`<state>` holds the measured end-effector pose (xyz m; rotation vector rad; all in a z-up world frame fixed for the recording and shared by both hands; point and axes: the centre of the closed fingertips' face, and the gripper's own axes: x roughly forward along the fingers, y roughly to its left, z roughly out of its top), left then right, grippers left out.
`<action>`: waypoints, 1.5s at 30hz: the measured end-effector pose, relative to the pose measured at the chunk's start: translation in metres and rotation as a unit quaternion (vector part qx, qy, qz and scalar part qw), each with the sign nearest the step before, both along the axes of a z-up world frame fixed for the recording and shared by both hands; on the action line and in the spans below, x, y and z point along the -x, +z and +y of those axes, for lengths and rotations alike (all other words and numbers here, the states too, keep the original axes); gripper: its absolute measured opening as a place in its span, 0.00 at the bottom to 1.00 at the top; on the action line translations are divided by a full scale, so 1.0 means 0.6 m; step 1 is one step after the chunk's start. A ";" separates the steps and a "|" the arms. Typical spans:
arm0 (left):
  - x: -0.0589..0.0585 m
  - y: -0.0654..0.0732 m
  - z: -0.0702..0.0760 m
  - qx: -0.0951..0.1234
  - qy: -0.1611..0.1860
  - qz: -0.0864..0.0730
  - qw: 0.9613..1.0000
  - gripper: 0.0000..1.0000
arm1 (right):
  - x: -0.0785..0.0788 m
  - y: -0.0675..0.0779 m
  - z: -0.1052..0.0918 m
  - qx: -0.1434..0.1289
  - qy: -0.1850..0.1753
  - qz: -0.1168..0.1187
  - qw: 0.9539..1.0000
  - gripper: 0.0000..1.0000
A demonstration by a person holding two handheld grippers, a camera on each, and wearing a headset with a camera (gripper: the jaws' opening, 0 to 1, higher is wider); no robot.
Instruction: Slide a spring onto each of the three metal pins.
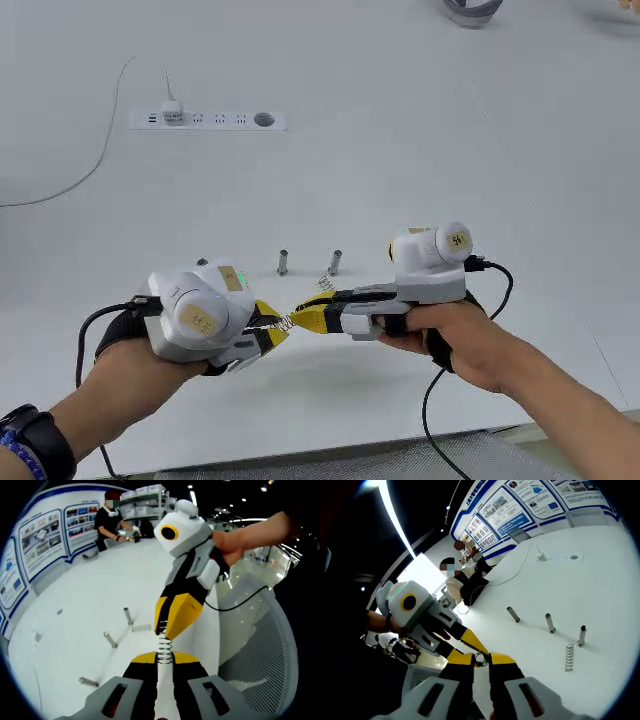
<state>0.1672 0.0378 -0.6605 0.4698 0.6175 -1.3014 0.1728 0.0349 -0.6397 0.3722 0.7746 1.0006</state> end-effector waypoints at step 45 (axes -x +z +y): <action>0.027 0.050 -0.050 0.085 -0.061 0.013 0.994 0.09 | 0.040 0.031 -0.014 0.201 0.274 -0.141 0.930 0.13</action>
